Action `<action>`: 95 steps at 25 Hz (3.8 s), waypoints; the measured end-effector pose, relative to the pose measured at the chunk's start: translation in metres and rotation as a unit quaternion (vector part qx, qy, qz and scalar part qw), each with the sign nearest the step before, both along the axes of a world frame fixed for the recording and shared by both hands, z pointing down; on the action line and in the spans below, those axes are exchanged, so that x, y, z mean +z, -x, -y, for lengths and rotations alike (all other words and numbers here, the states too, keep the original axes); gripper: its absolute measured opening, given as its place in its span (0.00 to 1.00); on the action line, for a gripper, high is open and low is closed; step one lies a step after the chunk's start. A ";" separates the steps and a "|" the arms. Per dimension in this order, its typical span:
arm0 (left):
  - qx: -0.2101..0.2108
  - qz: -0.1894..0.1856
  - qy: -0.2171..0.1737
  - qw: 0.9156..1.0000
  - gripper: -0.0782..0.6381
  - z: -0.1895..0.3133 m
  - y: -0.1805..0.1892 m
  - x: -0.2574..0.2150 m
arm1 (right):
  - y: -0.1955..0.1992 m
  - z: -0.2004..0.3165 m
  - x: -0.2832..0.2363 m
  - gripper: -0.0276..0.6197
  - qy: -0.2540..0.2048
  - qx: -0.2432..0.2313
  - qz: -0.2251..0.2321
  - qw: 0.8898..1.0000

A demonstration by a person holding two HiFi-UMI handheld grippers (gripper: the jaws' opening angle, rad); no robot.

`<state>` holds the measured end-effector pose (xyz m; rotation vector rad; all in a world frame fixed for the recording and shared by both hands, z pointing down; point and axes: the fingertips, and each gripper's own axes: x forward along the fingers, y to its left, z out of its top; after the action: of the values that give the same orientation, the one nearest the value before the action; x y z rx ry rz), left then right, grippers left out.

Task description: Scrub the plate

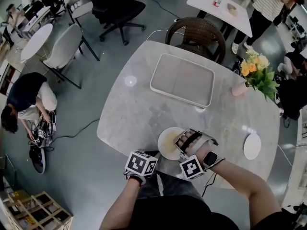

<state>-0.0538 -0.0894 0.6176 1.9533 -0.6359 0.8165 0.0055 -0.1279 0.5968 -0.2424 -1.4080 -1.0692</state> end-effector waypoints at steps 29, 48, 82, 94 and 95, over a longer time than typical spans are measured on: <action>-0.001 -0.002 -0.002 1.000 0.13 0.005 0.000 0.001 | 0.017 -0.007 -0.002 0.14 0.014 -0.073 -0.011 0.997; 0.003 -0.009 0.001 1.000 0.13 0.009 0.002 -0.001 | -0.060 -0.011 -0.005 0.14 0.027 0.101 0.032 0.994; 0.023 -0.016 -0.003 1.000 0.13 0.012 -0.002 0.000 | 0.033 0.041 -0.001 0.14 -0.002 0.197 0.118 0.973; 0.026 -0.020 -0.003 0.999 0.13 0.005 -0.003 -0.002 | 0.014 0.025 0.006 0.14 0.003 0.229 0.132 0.964; 0.026 -0.020 -0.004 0.999 0.13 0.004 -0.003 -0.003 | 0.012 0.022 0.007 0.14 0.005 0.228 0.128 0.965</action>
<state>-0.0511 -0.0939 0.6147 1.9950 -0.5681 0.8063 -0.0062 -0.1497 0.6038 0.2171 -1.5998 -0.7270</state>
